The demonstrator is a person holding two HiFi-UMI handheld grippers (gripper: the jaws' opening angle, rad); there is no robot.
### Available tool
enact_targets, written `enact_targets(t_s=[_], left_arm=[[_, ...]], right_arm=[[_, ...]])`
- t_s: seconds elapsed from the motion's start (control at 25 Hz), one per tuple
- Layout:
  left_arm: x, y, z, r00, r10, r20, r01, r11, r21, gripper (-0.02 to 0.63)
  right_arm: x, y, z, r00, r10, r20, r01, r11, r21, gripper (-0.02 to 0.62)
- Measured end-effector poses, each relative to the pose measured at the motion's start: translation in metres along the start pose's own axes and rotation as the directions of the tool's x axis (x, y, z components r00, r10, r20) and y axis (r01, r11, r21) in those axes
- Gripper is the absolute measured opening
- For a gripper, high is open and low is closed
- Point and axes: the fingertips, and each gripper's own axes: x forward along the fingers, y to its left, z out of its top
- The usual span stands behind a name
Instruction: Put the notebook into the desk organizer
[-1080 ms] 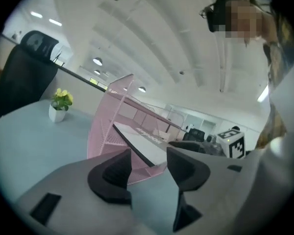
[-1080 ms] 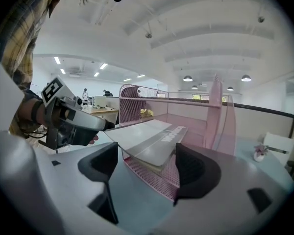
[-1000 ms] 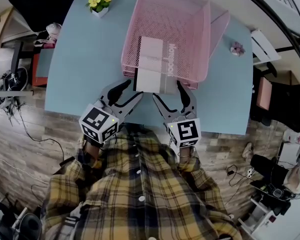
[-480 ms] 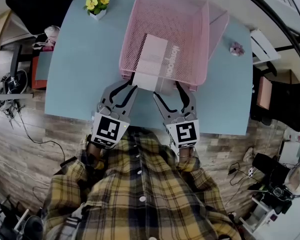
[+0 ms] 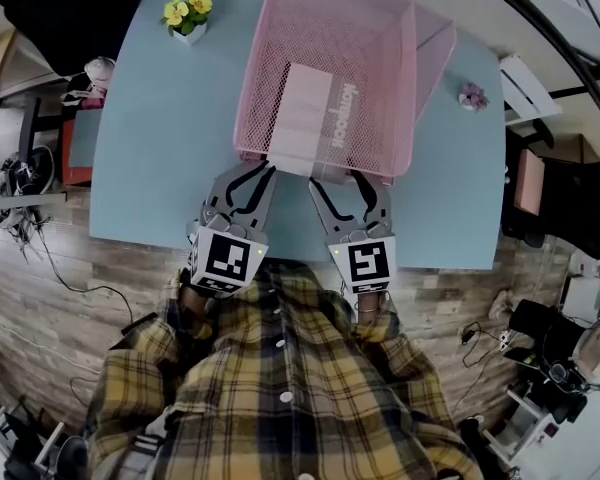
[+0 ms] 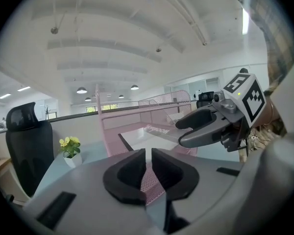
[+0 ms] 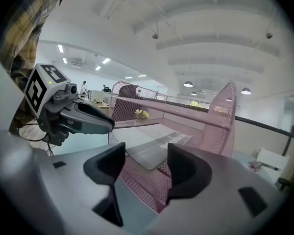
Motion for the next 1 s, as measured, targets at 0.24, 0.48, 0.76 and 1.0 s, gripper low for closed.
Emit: enact_targets(t_s=[0.24, 0.48, 0.76, 1.0], left_arm=[[0.007, 0.003, 0.002, 1.0, 0.004, -0.007, -0.004, 1.0, 0.004, 0.02], [0.01, 0.007, 0.003, 1.0, 0.014, -0.01, -0.014, 1.0, -0.008, 0.018], [0.01, 0.01, 0.003, 0.999, 0.032, -0.012, -0.032, 0.999, -0.013, 0.018], [0.008, 0.014, 0.003, 0.999, 0.037, -0.011, -0.037, 0.999, -0.019, 0.019]], right_arm=[[0.007, -0.002, 0.0, 1.0, -0.005, -0.005, 0.005, 1.0, -0.026, 0.273], [0.012, -0.003, 0.002, 0.999, -0.021, -0.026, 0.02, 0.999, -0.043, 0.273], [0.015, -0.002, 0.004, 0.998, -0.048, -0.041, 0.045, 0.997, -0.064, 0.27], [0.015, -0.002, 0.003, 0.998, -0.038, -0.04, 0.035, 0.997, -0.072, 0.27]])
